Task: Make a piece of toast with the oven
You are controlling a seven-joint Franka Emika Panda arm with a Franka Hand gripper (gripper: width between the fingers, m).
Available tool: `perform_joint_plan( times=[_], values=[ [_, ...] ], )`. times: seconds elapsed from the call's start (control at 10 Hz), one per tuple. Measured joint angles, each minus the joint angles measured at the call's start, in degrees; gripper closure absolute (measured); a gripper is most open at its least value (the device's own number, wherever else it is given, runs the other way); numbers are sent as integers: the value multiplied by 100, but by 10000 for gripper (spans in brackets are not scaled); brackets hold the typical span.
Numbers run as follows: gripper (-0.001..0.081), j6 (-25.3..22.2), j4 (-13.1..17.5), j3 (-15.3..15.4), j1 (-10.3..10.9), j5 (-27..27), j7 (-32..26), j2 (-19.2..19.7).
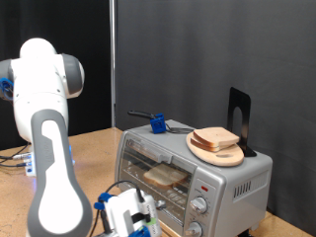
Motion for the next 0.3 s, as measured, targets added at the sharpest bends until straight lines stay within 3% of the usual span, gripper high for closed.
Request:
perform_joint_plan(
  times=[0.3],
  values=[
    [-2,-350,-361,-244,-170,-218,830,-370]
  ],
)
